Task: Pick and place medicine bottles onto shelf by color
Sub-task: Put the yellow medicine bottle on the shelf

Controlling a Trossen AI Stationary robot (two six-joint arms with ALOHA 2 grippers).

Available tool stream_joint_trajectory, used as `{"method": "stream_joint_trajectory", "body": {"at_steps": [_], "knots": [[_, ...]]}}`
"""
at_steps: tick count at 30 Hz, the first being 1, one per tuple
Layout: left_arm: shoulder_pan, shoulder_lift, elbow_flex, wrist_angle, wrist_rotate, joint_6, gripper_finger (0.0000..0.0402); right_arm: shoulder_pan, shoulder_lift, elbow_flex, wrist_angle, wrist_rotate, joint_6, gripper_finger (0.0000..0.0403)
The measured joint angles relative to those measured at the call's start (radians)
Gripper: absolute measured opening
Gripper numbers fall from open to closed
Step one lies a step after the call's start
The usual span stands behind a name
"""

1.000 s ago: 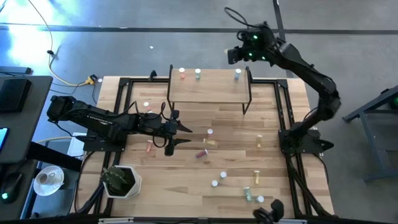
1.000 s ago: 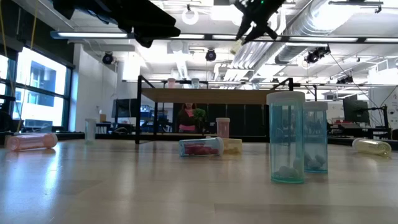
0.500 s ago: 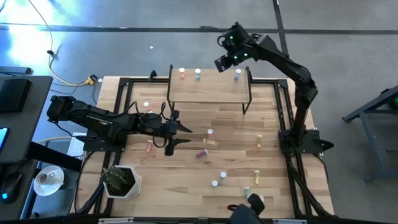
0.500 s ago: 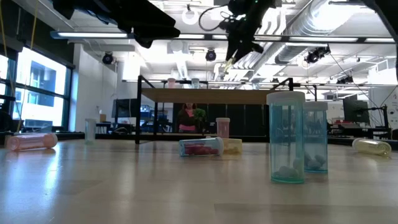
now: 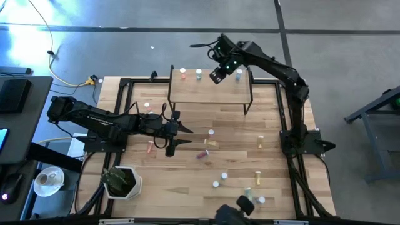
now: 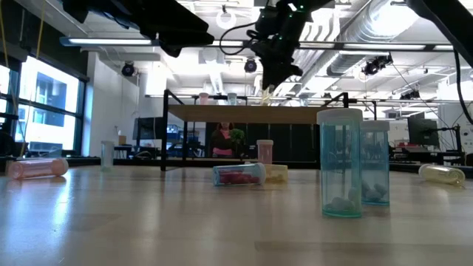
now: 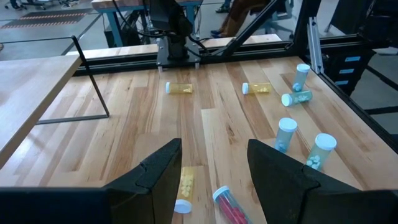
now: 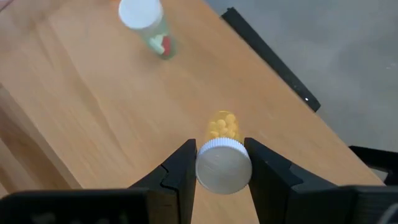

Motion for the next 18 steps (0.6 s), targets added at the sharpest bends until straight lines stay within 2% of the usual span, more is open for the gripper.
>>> {"method": "stream_joint_trajectory", "body": {"at_steps": [18], "knots": [[0.000,0.000,0.000,0.000,0.000,0.000,0.0174,0.002,0.036,0.000,-0.050,0.034,-0.003,0.0110]]}}
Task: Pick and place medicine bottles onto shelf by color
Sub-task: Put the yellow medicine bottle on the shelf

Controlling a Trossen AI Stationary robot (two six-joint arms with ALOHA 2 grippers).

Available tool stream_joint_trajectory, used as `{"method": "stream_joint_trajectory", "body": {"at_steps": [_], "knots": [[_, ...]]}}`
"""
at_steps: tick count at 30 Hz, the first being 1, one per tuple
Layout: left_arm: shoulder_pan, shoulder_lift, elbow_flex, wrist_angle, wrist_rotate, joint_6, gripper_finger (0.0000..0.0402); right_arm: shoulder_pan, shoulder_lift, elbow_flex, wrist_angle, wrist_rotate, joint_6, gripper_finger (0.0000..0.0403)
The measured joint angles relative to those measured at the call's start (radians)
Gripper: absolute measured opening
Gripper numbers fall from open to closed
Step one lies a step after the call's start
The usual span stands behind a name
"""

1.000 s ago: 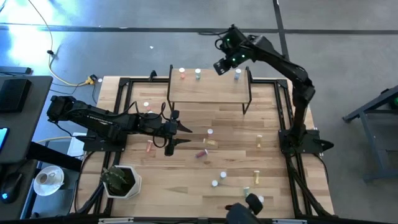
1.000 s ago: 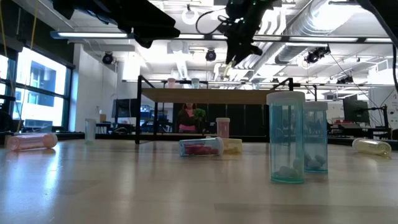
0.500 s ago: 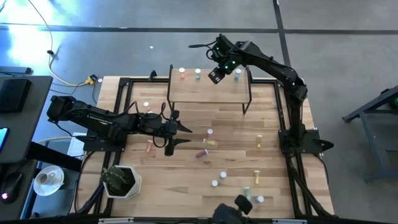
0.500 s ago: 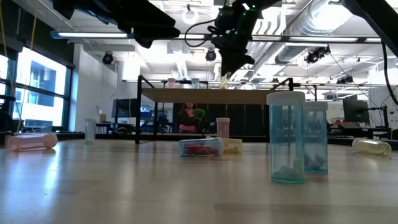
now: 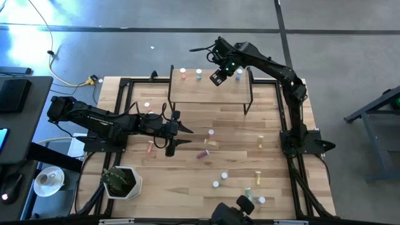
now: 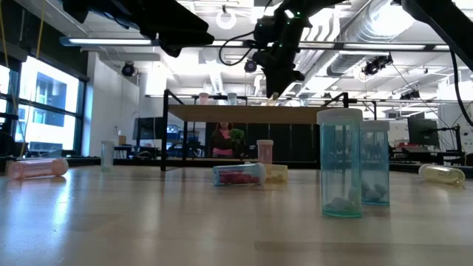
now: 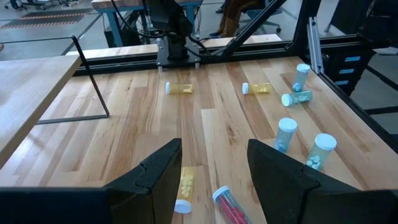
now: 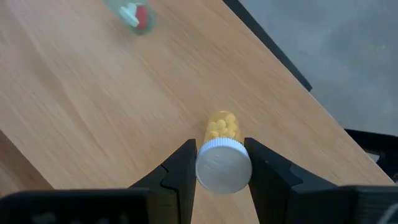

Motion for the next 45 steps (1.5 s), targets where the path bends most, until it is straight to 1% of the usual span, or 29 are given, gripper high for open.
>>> {"method": "stream_joint_trajectory", "body": {"at_steps": [45], "knots": [[0.000,0.000,0.000,0.000,0.000,0.000,0.0175,0.000,0.015,0.000,0.046,0.005,0.008,0.0110]]}}
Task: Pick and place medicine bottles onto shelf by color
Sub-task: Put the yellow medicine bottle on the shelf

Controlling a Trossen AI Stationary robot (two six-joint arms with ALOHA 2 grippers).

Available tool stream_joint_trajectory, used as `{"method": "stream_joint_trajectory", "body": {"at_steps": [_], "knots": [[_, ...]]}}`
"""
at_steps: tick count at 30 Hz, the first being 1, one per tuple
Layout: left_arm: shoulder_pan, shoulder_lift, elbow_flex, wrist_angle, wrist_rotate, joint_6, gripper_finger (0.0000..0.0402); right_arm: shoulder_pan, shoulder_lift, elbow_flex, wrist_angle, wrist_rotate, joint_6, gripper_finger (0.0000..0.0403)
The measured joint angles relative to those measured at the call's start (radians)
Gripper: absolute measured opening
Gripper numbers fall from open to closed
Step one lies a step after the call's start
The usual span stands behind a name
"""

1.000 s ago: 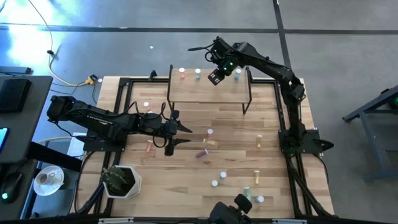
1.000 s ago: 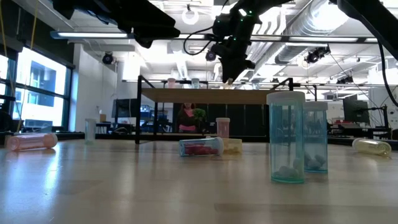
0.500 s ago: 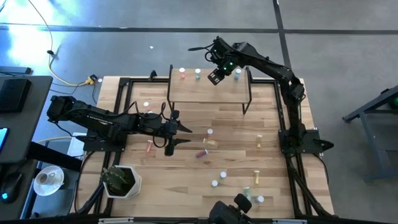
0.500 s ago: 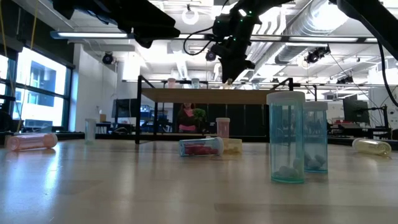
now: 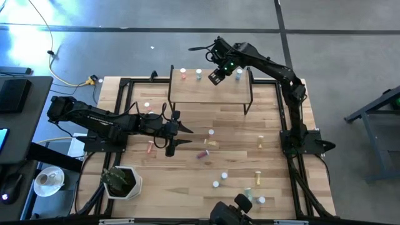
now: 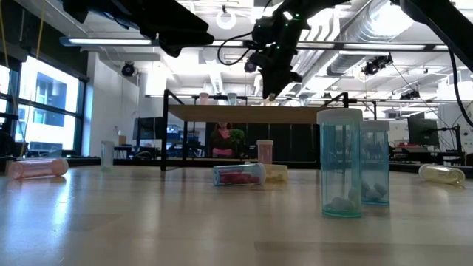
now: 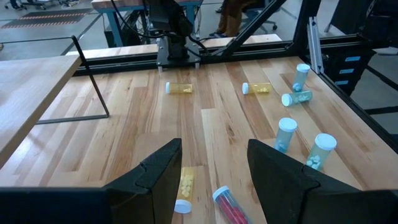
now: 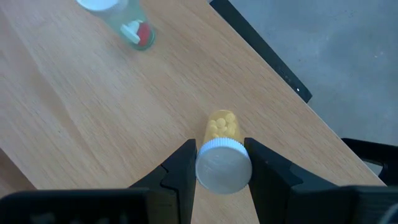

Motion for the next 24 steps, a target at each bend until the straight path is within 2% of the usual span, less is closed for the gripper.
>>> {"method": "stream_joint_trajectory", "body": {"at_steps": [24], "knots": [[0.000,0.000,0.000,0.000,0.000,0.000,0.0175,-0.002,0.001,-0.001,-0.030,0.014,-0.004,0.0110]]}}
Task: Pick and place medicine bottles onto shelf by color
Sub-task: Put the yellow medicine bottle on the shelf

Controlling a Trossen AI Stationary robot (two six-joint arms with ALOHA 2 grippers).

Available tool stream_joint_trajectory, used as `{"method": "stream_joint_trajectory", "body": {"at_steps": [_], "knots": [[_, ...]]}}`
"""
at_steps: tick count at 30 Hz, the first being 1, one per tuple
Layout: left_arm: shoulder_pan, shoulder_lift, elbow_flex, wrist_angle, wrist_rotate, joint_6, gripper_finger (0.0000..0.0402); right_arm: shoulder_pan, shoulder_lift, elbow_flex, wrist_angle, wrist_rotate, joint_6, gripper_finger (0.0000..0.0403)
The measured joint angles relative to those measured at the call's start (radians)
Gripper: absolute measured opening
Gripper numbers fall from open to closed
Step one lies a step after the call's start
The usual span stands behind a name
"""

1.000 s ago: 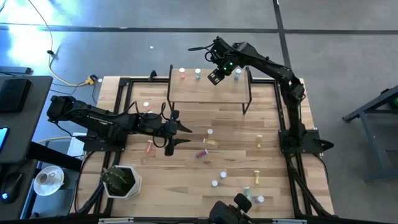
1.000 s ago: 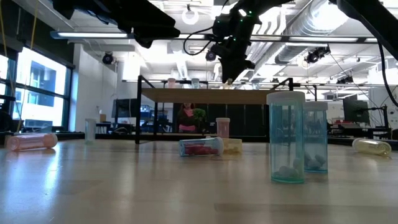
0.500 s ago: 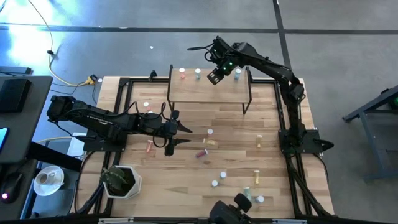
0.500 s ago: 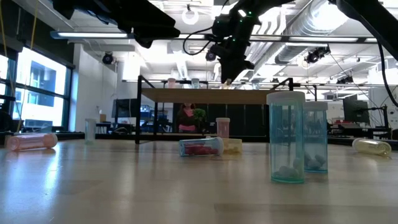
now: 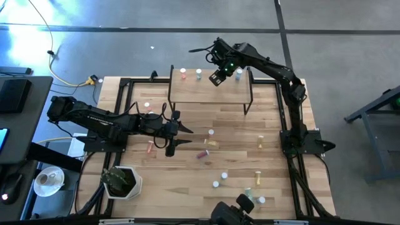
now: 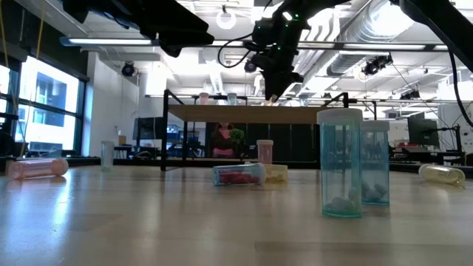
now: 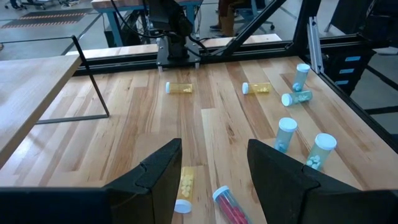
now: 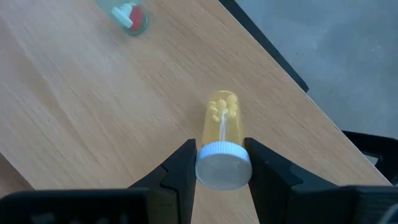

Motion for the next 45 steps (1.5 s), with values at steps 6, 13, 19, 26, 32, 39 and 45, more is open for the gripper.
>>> {"method": "stream_joint_trajectory", "body": {"at_steps": [6,13,19,26,32,39,45], "knots": [[0.000,0.000,0.000,0.000,0.000,0.000,0.0175,0.000,0.000,0.000,-0.003,0.000,0.004,0.0105],[0.000,0.000,0.000,0.000,0.000,0.000,0.0174,-0.005,0.002,0.116,-0.086,0.000,0.004,0.0104],[0.000,0.000,0.000,0.000,0.000,0.007,0.0174,-0.005,0.000,0.242,-0.157,0.000,0.004,0.0104],[0.000,0.000,0.000,0.000,0.000,0.007,0.0174,-0.023,-0.002,0.275,-0.240,-0.041,-0.005,0.0104],[0.000,0.000,0.000,0.006,-0.002,0.007,0.0174,-0.039,-0.002,0.273,-0.307,-0.049,-0.030,0.0104],[0.000,0.000,0.000,0.009,-0.010,0.008,0.0174,0.009,-0.002,0.273,-0.320,-0.062,-0.056,0.0104],[0.000,0.000,0.000,0.042,-0.139,0.084,0.0174,0.078,-0.002,0.273,-0.355,-0.098,-0.064,0.0103]]}}
